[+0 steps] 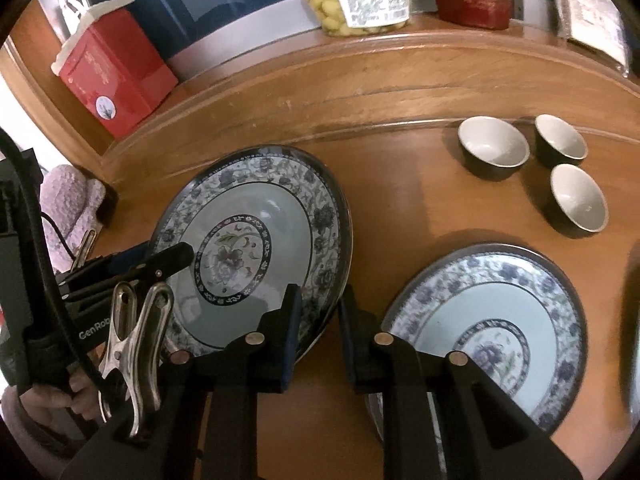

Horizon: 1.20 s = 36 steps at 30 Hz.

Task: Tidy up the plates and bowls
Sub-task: 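Carry the held blue-and-white plate with both tools toward the other plate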

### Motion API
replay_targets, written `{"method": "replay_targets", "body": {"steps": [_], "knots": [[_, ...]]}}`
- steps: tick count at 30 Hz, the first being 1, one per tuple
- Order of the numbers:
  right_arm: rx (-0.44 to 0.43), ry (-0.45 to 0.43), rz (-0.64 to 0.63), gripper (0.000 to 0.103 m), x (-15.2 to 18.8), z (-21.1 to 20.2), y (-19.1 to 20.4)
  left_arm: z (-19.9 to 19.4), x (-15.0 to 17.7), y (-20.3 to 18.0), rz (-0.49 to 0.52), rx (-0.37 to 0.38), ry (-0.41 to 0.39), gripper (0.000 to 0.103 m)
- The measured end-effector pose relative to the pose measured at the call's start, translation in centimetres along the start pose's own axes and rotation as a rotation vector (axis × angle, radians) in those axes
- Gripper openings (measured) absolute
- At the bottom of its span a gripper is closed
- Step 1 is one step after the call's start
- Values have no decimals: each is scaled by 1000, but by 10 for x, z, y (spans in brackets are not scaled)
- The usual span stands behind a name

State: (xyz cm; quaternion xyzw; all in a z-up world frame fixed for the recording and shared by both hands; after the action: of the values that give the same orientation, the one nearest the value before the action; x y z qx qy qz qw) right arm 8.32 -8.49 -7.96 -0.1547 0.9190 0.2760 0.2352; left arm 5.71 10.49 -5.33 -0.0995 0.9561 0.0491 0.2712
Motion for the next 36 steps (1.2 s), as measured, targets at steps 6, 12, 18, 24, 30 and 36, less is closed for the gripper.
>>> {"method": "replay_targets", "body": {"steps": [6, 12, 18, 24, 30, 36], "knots": [[8, -41, 20, 20, 8, -22, 1, -20, 5, -3, 12, 19, -17, 47], [20, -73, 42, 20, 22, -43, -1, -34, 8, -10, 32, 37, -31, 47], [35, -102, 66, 20, 32, -60, -1, -47, 13, -19, 56, 60, -43, 47], [46, -124, 94, 20, 40, -73, -4, -56, 17, -35, 85, 71, -51, 47], [64, -153, 121, 20, 49, -88, -11, -63, 21, -50, 109, 95, -48, 47], [71, -173, 154, 20, 59, -103, -24, -68, 23, -72, 143, 106, -51, 46]]}}
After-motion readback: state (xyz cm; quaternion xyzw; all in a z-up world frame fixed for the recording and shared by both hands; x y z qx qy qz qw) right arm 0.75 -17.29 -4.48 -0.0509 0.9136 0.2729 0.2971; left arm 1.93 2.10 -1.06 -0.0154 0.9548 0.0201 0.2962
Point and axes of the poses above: each gripper's, at about its wrist camera, not at the fingertips, and z roughly the way its jaws point, y to its left, x to its underside, the point moved 1 cm from there along z, roughly the way its jaws point, and after that the axes turned 9 degrees about -x, right-handed, at the moved point
